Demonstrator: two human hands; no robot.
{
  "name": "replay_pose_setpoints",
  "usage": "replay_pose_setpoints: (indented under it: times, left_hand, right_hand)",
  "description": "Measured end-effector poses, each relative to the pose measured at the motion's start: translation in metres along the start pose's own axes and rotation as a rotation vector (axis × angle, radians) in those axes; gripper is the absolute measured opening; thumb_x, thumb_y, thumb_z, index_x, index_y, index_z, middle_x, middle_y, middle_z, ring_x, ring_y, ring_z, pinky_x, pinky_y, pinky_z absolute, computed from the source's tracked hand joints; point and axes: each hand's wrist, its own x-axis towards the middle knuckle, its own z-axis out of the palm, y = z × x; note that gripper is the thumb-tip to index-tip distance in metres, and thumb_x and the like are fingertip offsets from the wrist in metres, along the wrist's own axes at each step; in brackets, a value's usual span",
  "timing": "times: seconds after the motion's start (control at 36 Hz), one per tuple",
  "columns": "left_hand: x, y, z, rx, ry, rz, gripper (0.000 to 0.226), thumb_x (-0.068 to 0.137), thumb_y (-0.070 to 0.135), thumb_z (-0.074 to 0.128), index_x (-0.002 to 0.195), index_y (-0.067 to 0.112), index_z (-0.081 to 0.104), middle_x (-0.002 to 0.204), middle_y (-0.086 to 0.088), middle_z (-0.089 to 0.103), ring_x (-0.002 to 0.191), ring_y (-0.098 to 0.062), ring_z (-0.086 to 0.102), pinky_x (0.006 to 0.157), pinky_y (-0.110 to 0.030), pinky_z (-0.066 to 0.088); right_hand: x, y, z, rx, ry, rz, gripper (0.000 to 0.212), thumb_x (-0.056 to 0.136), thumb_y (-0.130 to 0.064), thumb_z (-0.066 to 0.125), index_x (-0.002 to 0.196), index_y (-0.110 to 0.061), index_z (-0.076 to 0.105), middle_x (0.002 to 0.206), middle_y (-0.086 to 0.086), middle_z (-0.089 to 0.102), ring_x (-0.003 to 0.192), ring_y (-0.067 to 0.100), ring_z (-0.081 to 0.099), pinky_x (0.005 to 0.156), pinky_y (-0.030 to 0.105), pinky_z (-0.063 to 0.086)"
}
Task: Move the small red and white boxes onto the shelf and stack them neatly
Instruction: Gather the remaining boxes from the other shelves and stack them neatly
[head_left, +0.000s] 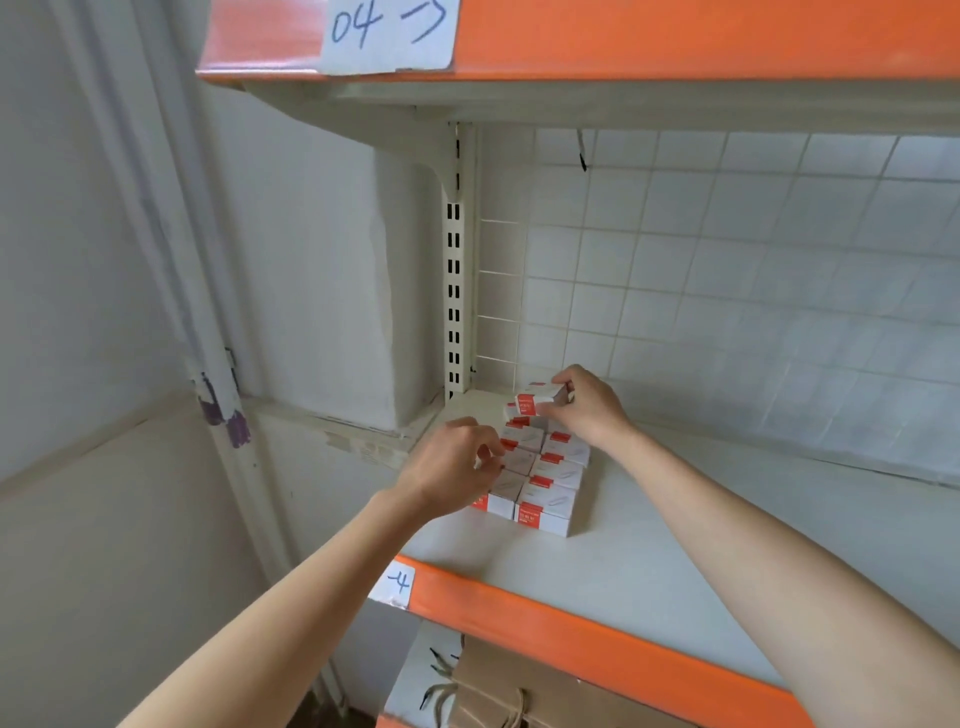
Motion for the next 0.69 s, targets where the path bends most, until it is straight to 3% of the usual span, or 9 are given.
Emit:
replay_pose_setpoints:
  times: [0.14, 0.28, 0.42, 0.58, 0.69]
  left_hand:
    - [0.005, -0.003, 0.003, -0.004, -0.019, 0.026, 0.022, 0.092, 0.021, 0.052, 0.107, 0.015, 0.066, 0.103, 0.001, 0.057, 0.087, -0.016, 0.056, 0.068, -0.023, 0.047]
    - [0.008, -0.003, 0.005, -0.035, -0.02, 0.046, 0.021, 0.092, 0.019, 0.052, 0.105, 0.015, 0.067, 0.101, -0.001, 0.058, 0.087, -0.019, 0.058, 0.07, -0.024, 0.045]
    - [0.012, -0.002, 0.006, -0.03, -0.018, 0.078, 0.021, 0.093, 0.02, 0.051, 0.105, 0.014, 0.067, 0.101, -0.001, 0.059, 0.086, -0.017, 0.057, 0.069, -0.022, 0.044]
    - [0.015, -0.005, 0.007, -0.056, 0.003, 0.078, 0.022, 0.094, 0.021, 0.05, 0.108, 0.016, 0.066, 0.103, 0.0, 0.058, 0.088, -0.016, 0.057, 0.067, -0.019, 0.041]
    - [0.015, -0.006, 0.008, -0.054, 0.001, 0.092, 0.022, 0.093, 0.02, 0.05, 0.108, 0.016, 0.066, 0.103, 0.0, 0.06, 0.088, -0.015, 0.057, 0.07, -0.022, 0.046]
  right_hand:
    - [0.005, -0.001, 0.009, 0.032, -0.016, 0.035, 0.043, 0.086, -0.021, 0.065, 0.124, -0.014, 0.048, 0.119, 0.004, 0.055, 0.102, 0.019, 0.052, 0.084, 0.029, 0.045]
    - [0.007, -0.003, 0.012, 0.065, -0.043, 0.049, 0.041, 0.085, -0.016, 0.065, 0.122, -0.014, 0.047, 0.124, 0.005, 0.055, 0.1, 0.018, 0.052, 0.081, 0.029, 0.045]
    - [0.011, -0.003, 0.012, 0.028, -0.124, 0.073, 0.041, 0.087, -0.022, 0.064, 0.123, -0.017, 0.044, 0.126, 0.006, 0.055, 0.105, 0.023, 0.056, 0.089, 0.038, 0.049]
    - [0.017, -0.002, 0.013, -0.008, -0.223, 0.064, 0.04, 0.089, -0.028, 0.062, 0.122, -0.018, 0.042, 0.13, 0.006, 0.054, 0.096, 0.018, 0.054, 0.083, 0.032, 0.048]
    - [0.021, -0.003, 0.013, -0.074, -0.276, 0.045, 0.042, 0.089, -0.033, 0.061, 0.122, -0.019, 0.039, 0.132, 0.007, 0.053, 0.104, 0.023, 0.057, 0.083, 0.032, 0.047]
